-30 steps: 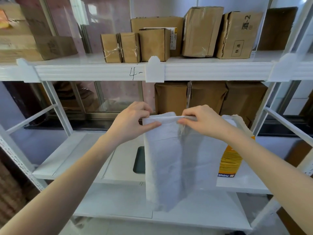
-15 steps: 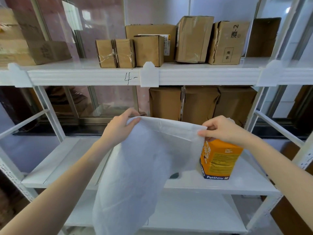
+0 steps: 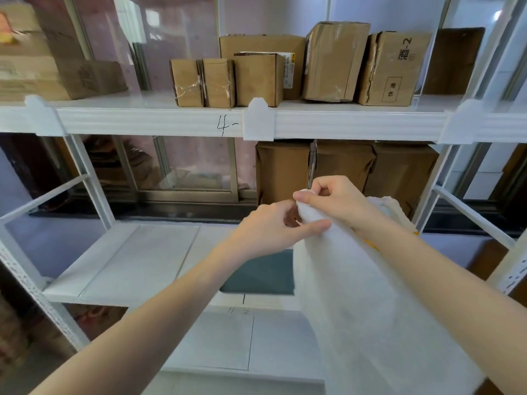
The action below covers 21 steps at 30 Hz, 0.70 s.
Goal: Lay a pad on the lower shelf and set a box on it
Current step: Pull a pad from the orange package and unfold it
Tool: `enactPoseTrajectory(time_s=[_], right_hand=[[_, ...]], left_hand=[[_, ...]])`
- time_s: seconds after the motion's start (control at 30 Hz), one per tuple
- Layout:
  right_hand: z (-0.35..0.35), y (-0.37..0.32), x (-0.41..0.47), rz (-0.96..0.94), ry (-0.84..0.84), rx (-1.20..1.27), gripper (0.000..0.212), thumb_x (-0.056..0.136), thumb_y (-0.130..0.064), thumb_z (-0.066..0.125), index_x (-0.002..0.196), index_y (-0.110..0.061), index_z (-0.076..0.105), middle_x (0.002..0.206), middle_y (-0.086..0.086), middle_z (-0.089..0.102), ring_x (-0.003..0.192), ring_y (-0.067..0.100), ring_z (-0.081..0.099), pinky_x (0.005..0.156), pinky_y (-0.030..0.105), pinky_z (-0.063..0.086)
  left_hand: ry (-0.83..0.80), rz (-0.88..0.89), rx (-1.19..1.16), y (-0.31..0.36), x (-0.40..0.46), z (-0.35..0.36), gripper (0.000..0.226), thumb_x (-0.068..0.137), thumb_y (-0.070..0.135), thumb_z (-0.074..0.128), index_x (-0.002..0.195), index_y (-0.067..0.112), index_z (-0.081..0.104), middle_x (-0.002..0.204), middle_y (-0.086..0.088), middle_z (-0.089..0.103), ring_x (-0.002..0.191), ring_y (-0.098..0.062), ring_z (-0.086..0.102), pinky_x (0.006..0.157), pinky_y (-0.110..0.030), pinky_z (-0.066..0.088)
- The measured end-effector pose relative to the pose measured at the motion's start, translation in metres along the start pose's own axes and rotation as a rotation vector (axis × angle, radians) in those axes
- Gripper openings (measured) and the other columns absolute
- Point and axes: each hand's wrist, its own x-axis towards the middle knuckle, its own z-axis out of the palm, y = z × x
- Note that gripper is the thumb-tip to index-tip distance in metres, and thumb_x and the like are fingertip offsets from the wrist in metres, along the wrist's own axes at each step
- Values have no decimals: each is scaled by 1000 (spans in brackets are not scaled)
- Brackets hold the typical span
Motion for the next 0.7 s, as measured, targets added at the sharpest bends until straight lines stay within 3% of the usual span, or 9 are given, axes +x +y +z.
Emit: enactPoseTrajectory(time_s=[0.07,0.13,0.23,0.3,0.37,0.43,0.5,0.57,0.7], right_hand=[[4,-2,0,-4,-13,-26,45,79,-30,71,52,-17,38,48,-3,35,35,3,32,39,11,25],[7,-5,-1,-5,-42,-54,44,79,-31,71,53,-17,38,48,-4,39,34,2,38,40,9,30],[0,-7,-2,1,-90,-24,44,78,-29,72,55,-15,38,46,-5,46,41,1,50,46,16,45],[-8,-7,-3,17,-141,-17,41,76,-27,74,58,-12,40,50,0,49,48,5,58,51,22,53],[-14,-6,-3,38,-190,-54,37,75,-24,75,61,-11,43,51,0,50,49,4,59,49,18,51],[-20,-7,-4,75,-241,-90,33,75,-24,74,62,-11,47,47,-5,55,47,2,58,48,15,48],[-28,-9,-3,121,-315,-122,24,75,-25,74,68,-13,54,51,-5,60,48,3,58,48,14,46],[-33,-10,-3,152,-389,-202,18,76,-21,74,82,-14,59,52,-5,60,46,1,56,49,14,45],[-31,-11,1,91,-466,-628,23,80,-7,63,101,-15,62,61,-4,51,53,6,48,48,19,37]], left_hand=[[-18,-13,-76,3,3,4,72,67,76,56,125,34,47,95,10,69,80,-8,68,79,-36,56],[-25,11,-93,4,4,6,70,71,64,64,130,32,44,100,7,68,84,-10,66,77,-36,57],[-69,16,-63,0,3,1,58,76,47,70,125,21,51,103,1,68,88,-16,65,78,-37,57],[-87,-6,-70,-6,1,-6,39,76,39,73,105,15,63,92,-3,71,83,-20,67,75,-40,58],[-65,-19,-38,-14,1,-14,24,75,35,75,83,16,65,74,0,67,71,-17,63,70,-36,57],[-22,-18,15,-22,3,-21,16,75,32,76,77,19,66,66,5,62,65,-11,58,63,-25,52],[36,-7,74,-28,5,-28,8,77,27,74,80,21,69,69,7,63,65,-6,58,57,-16,45],[83,14,113,-34,8,-34,6,82,23,70,87,22,73,77,7,66,69,-3,58,62,-15,41],[163,82,290,-34,12,-39,20,92,13,52,97,16,70,85,4,59,81,-16,55,71,-25,38]])
